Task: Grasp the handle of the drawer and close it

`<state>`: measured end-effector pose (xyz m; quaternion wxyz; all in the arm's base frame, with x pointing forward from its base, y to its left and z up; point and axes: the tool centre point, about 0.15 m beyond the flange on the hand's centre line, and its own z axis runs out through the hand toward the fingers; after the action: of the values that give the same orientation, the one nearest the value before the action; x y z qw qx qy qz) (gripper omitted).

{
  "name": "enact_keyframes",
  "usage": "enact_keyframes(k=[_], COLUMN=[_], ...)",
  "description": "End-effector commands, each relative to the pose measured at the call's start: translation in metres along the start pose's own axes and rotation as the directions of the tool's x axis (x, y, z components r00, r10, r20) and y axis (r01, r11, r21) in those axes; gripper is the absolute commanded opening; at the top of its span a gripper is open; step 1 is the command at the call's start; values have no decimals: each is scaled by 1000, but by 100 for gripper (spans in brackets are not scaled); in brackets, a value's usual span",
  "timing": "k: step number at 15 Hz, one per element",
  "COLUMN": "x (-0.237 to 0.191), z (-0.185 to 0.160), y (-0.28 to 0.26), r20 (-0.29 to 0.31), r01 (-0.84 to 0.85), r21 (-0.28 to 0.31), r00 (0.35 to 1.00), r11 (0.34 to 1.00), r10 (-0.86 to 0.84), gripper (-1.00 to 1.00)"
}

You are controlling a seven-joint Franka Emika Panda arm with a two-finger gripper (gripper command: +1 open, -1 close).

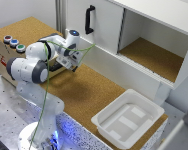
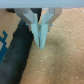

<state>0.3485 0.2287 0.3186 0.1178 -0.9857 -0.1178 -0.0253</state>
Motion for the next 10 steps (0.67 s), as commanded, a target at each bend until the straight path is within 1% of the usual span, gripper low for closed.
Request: enact_keyframes(k=[1,3,5,7,8,9,10], x=[22,23,22,16,12,8,3], z=[18,23,17,0,-14,-32,-45], y=[-73,-93,-90,-71,-63,-59,-60], r20=[37,32,16,-11,-20,-19,-41], r01=[88,133,120,67,37,19,9], r21=[-9,7,14,-38,-78,-88,-83], r00=[995,991,993,998,999,1000,999], r11=[996,991,993,997,996,996,997], r10=[-88,-133,-120,-68,-39,-20,-13], gripper=[-100,-100,-100,-100,-100,100,100])
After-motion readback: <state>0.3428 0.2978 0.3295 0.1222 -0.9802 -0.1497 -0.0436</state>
